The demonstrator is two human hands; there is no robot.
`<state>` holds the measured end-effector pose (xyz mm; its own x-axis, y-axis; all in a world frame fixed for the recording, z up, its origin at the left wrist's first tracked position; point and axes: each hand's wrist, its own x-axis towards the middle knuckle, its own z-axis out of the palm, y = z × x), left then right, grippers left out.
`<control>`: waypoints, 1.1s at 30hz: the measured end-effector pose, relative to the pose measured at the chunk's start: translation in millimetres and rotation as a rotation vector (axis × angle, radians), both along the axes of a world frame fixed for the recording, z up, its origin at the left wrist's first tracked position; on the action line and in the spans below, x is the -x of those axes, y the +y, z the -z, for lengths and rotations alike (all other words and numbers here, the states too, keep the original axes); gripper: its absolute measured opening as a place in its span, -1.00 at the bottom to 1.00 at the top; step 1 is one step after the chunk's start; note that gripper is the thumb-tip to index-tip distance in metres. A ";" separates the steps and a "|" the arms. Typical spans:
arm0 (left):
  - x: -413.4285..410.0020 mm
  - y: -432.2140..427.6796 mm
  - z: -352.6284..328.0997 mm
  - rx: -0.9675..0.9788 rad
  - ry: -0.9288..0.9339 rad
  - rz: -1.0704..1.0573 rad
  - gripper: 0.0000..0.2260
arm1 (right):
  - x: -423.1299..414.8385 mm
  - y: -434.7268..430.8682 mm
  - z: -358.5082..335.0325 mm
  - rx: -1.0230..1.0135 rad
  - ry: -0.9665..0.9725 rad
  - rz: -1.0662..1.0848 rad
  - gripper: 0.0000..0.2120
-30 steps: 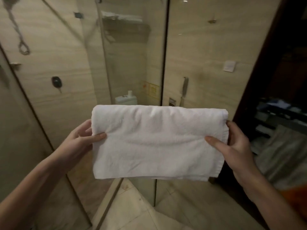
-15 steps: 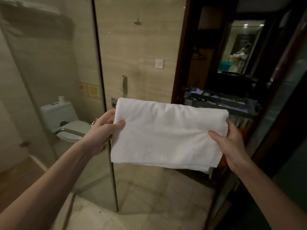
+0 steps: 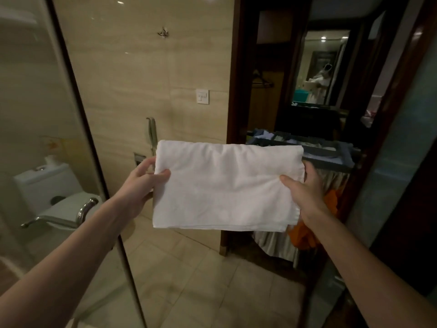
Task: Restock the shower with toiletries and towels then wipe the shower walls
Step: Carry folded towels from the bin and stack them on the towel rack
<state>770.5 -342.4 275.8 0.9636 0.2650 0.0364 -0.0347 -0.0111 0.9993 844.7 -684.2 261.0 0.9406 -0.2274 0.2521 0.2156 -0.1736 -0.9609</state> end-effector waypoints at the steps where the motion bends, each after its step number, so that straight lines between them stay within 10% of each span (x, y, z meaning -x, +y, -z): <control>1: -15.4 3.4 -1.0 -0.001 -0.004 -0.015 -0.74 | -22.0 5.4 -1.6 0.008 -0.003 -0.007 -0.52; 33: -416.9 233.5 -35.4 0.084 -0.175 -0.521 -0.66 | -563.0 283.0 -84.8 0.131 -0.168 -0.619 -0.58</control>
